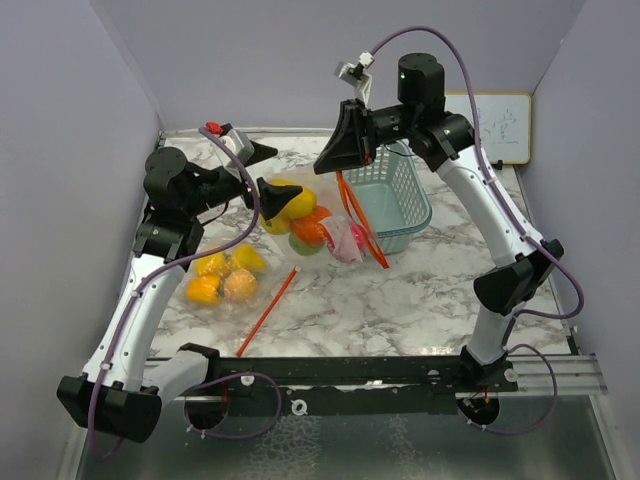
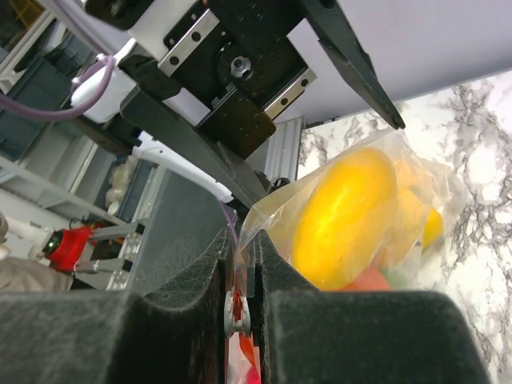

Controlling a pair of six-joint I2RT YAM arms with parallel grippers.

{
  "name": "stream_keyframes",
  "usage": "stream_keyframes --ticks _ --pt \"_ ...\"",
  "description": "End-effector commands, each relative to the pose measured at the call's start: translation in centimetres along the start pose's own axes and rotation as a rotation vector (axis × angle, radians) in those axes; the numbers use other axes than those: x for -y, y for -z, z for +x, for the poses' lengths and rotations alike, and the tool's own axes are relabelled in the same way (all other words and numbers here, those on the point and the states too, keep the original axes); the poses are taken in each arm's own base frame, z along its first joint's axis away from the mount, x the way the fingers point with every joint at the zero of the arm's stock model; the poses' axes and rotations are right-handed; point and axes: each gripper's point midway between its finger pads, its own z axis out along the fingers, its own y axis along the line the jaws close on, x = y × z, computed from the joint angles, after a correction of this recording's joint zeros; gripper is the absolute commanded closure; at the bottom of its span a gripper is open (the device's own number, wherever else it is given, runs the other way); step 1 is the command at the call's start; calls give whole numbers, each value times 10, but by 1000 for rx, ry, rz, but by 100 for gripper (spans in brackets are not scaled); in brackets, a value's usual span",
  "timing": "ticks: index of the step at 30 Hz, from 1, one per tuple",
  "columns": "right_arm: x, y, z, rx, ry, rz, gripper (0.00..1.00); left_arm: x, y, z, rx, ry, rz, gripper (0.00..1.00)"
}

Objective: Place the food in the zip-top bag and seal the zipper
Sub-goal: Zip the zipper food storage bag at the center of the board.

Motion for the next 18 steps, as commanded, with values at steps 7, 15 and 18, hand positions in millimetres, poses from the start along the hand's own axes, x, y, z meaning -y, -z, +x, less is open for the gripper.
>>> stream_keyframes --ticks 7,15,18 --pt "-19 4 9 -22 73 -59 96 48 -8 -55 176 140 301 1" --pt "-23 4 6 -25 99 -93 96 57 -25 -35 120 228 374 1" --pt "-29 4 8 -31 98 -118 96 56 -31 -28 109 230 375 1"
